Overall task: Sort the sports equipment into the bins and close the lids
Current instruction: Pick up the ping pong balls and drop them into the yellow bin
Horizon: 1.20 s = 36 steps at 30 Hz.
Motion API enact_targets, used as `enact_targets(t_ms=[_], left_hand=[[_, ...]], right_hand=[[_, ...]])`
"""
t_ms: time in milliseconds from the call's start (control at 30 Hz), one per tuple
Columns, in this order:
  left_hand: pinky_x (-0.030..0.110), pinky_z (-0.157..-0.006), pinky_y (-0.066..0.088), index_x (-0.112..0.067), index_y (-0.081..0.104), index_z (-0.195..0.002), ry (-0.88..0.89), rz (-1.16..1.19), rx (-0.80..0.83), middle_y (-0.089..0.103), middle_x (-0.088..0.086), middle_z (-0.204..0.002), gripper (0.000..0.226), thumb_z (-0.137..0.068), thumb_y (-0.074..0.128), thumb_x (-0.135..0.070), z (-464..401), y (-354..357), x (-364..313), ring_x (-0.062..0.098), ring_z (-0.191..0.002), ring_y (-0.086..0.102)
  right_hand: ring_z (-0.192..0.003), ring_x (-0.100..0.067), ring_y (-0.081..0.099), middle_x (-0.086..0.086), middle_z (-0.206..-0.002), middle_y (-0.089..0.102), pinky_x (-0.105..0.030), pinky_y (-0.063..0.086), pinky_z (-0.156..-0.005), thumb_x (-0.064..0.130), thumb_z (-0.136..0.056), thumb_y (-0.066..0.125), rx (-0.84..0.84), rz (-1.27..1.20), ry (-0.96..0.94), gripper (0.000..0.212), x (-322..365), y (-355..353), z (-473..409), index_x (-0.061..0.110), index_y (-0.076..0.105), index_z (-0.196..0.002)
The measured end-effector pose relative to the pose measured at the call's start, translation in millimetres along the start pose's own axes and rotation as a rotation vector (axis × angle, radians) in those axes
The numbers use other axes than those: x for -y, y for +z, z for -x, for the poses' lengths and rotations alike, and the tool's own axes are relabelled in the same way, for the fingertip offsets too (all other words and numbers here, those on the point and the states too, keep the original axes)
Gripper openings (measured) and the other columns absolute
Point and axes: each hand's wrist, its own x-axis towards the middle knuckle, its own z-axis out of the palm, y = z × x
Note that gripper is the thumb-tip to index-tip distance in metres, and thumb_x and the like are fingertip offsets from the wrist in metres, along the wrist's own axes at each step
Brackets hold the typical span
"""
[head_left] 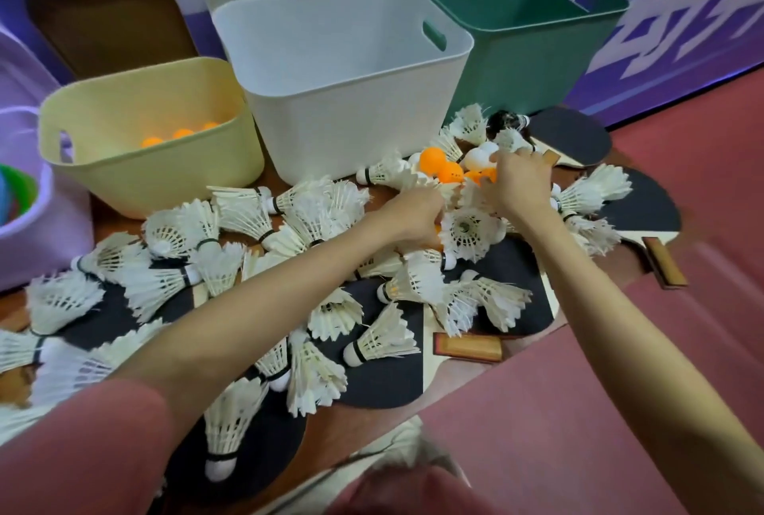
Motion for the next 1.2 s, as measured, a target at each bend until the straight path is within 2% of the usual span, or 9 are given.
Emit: enact_targets(t_ms=[67, 133, 267, 333, 400, 500, 800, 1033, 1200], left_hand=[[0.028, -0.053, 0.033, -0.012, 0.044, -0.066, 0.0, -0.007, -0.016, 0.038, 0.005, -0.062, 0.029, -0.075, 0.072, -0.012, -2.3, 0.9, 2.4, 0.019, -0.055, 0.038], [0.03, -0.057, 0.034, -0.014, 0.044, -0.069, 0.02, -0.003, -0.059, 0.04, 0.005, -0.066, 0.029, -0.072, 0.073, -0.014, -2.0, -0.3, 7.6, 0.02, -0.059, 0.039], [0.033, -0.06, 0.042, -0.01, 0.054, -0.072, 0.045, 0.029, -0.158, 0.055, 0.008, -0.072, 0.022, -0.071, 0.073, -0.02, 14.7, -15.7, 18.7, 0.023, -0.064, 0.05], [0.035, -0.069, 0.05, -0.009, 0.068, -0.088, 0.06, 0.093, -0.256, 0.069, 0.005, -0.087, 0.023, -0.073, 0.074, -0.025, 31.4, -25.6, 24.5, 0.019, -0.077, 0.061], [0.032, -0.078, 0.051, -0.015, 0.071, -0.101, 0.053, 0.177, -0.388, 0.072, 0.0, -0.098, 0.029, -0.075, 0.076, -0.027, 52.1, -35.2, 30.1, 0.012, -0.087, 0.064], [0.031, -0.082, 0.053, -0.015, 0.069, -0.107, -0.024, 0.261, -0.612, 0.072, -0.002, -0.1, 0.033, -0.076, 0.076, -0.026, 85.1, -45.6, 42.4, 0.008, -0.085, 0.064], [0.026, -0.081, 0.049, -0.014, 0.067, -0.112, -0.397, 0.26, -1.27, 0.069, 0.005, -0.106, 0.036, -0.078, 0.071, -0.025, 182.1, -93.3, 119.2, 0.014, -0.091, 0.061], [0.03, -0.085, 0.053, -0.013, 0.066, -0.114, -0.643, 0.233, -1.215, 0.069, 0.003, -0.11, 0.039, -0.079, 0.071, -0.028, 219.9, -124.7, 203.6, 0.015, -0.096, 0.065], [0.031, -0.09, 0.05, -0.01, 0.063, -0.121, -0.68, 0.241, -1.107, 0.066, 0.005, -0.117, 0.046, -0.08, 0.073, -0.028, 215.5, -125.3, 223.4, 0.016, -0.104, 0.062]], right_hand=[[-0.102, -0.038, 0.05, -0.022, -0.102, 0.058, -0.039, 0.032, -0.08, 0.013, -0.085, 0.056, 0.008, 0.017, 0.004, 0.015, 3.3, 1.4, -3.4, 0.0, 0.06, -0.089], [-0.097, -0.035, 0.049, -0.016, -0.086, 0.051, -0.035, 0.026, -0.073, 0.007, -0.081, 0.057, 0.029, 0.023, 0.012, 0.025, 4.9, 2.0, -5.0, 0.005, 0.041, -0.062], [-0.087, -0.035, 0.048, -0.012, -0.073, 0.042, -0.035, 0.026, -0.07, 0.003, -0.074, 0.056, 0.026, -0.016, -0.008, 0.036, 5.8, 3.7, -7.2, 0.011, 0.026, -0.056], [-0.079, -0.034, 0.042, -0.014, -0.073, 0.043, -0.038, 0.029, -0.07, 0.003, -0.075, 0.054, -0.046, -0.046, -0.009, 0.023, 9.4, 1.6, -5.5, 0.007, 0.037, -0.06], [-0.087, -0.036, 0.045, -0.021, -0.092, 0.054, -0.041, 0.033, -0.077, 0.011, -0.083, 0.056, -0.147, -0.118, -0.053, 0.011, 17.6, 0.2, -0.9, 0.0, 0.058, -0.084], [-0.105, -0.037, 0.047, -0.019, -0.111, 0.054, -0.041, 0.034, -0.088, 0.023, -0.09, 0.06, -0.238, -0.319, -0.229, 0.033, 46.1, -8.8, 17.8, 0.004, 0.059, -0.117], [-0.104, -0.03, 0.05, -0.019, -0.115, 0.055, -0.032, 0.039, -0.09, 0.019, -0.095, 0.055, -0.52, -0.627, -0.822, 0.033, 172.2, -30.8, 40.4, 0.001, 0.057, -0.123], [-0.099, -0.035, 0.055, -0.016, -0.115, 0.059, -0.041, 0.043, -0.079, 0.017, -0.089, 0.055, -0.434, -0.48, -0.968, 0.032, 278.6, -48.7, 3.4, 0.004, 0.059, -0.118], [-0.113, -0.035, 0.051, -0.017, -0.127, 0.053, -0.041, 0.037, -0.089, 0.011, -0.089, 0.056, -0.336, -0.383, -0.93, 0.041, 310.2, -47.1, -7.6, 0.004, 0.051, -0.13]])
